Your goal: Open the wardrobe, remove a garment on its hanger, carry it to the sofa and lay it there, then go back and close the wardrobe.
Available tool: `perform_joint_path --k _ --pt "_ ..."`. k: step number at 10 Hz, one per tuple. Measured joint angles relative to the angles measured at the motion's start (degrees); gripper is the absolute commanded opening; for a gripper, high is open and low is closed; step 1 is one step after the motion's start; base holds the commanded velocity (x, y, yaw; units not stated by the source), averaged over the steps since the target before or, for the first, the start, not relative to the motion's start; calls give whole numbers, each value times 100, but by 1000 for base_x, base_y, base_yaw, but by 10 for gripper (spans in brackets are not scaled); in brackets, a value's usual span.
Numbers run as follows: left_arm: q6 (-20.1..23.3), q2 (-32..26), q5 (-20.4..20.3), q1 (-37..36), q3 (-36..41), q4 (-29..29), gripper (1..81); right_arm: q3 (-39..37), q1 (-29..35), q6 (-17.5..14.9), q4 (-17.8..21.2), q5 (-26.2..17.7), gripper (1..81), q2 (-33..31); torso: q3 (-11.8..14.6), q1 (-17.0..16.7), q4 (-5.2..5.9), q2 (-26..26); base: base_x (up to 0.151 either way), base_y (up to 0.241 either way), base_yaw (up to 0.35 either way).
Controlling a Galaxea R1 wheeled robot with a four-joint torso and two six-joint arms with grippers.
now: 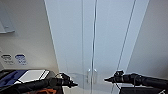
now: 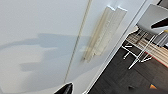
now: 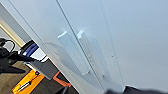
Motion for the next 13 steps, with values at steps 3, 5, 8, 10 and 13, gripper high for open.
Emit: perform_joint_path --k 3,5,8,10,13 --pt "-104 556 40 -2 -610 2 811 -568 35 20 13 -17 811 562 -4 5 0 6 0 0 0" --pt "-127 997 38 -2 -1058 2 811 -836 44 29 11 -119 811 891 -4 5 0 6 0 0 0" --pt "-226 1548 11 0 -1726 2 811 -1381 44 33 9 -127 811 1261 -6 6 0 9 0 0 0" --pt "-254 1888 -17 2 -2137 5 811 -1720 44 74 6 -33 811 1541 -6 6 0 11 0 0 0" --pt "-272 2147 -107 2 -2575 5 811 -2225 49 162 9 157 811 1932 -9 9 0 11 0 0 0"
